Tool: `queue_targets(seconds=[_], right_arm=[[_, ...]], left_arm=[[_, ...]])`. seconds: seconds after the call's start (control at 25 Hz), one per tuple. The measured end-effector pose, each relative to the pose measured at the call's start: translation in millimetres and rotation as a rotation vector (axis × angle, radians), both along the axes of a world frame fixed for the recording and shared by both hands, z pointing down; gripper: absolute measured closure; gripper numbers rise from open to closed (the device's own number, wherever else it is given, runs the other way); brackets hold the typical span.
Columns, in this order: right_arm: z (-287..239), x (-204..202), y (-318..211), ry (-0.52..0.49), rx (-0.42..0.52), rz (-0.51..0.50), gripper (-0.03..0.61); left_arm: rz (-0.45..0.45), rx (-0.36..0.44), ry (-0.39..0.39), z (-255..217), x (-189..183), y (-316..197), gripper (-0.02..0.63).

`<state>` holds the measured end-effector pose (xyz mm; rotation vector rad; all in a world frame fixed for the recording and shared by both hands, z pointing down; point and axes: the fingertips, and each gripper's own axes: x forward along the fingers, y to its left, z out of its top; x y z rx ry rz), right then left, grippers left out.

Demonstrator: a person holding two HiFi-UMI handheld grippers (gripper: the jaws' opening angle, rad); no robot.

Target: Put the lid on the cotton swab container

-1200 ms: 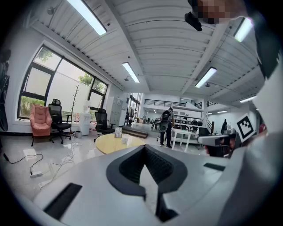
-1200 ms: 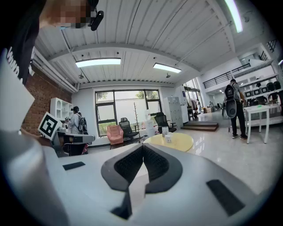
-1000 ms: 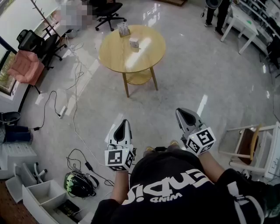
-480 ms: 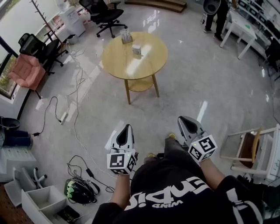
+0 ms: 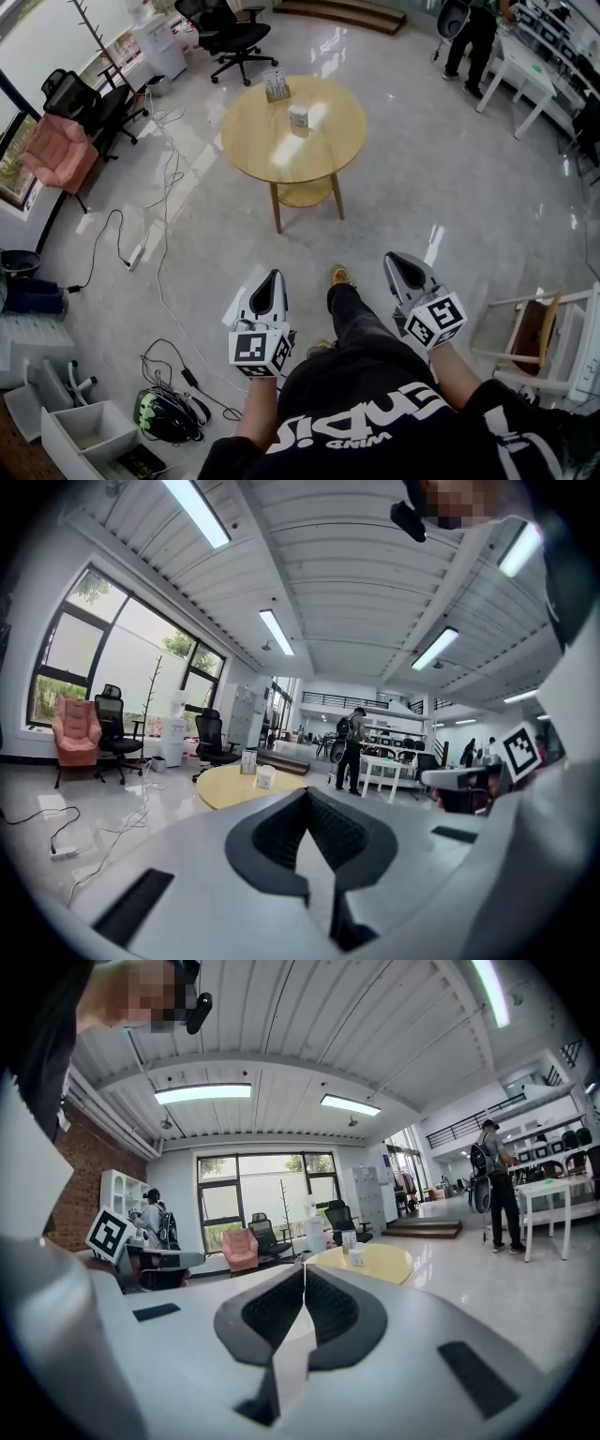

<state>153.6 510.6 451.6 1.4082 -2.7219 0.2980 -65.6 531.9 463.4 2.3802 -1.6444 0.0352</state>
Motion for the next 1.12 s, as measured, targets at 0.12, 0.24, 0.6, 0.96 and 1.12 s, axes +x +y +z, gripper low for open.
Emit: queue_targets(seconds=[0.12,0.24,0.6,0.96,1.12], right_arm=[[3.9,-5.2,-20.5,-0.008,0.003,-0.011,0.575],[1.5,-9.1,-44.2,-0.012,0.013,-0.007,0.575],[-8.5,-12.6,-110.9,-0.021,0.019,0.010,0.575],[-9.0,-8.5,-177.8,-0.035,0.003,0.007,0.575],[-14.0,-6.3,-209.4,-0.042,0.008,0.001,0.575]], left_arm=[[-0.014,0.001,-0.002,1.4,-6.2,-16.7,0.606],[-0.021,-0.001,-0.004,1.2,-10.1,-35.8,0.606],[-0.012,-0.014,0.003,-6.5,-14.5,-96.5,0.606],[-0.017,-0.011,-0.009,-17.8,-9.9,-166.1,0.606],[-0.029,-0.017,-0.012,-20.9,-8.5,-193.3,0.606]])
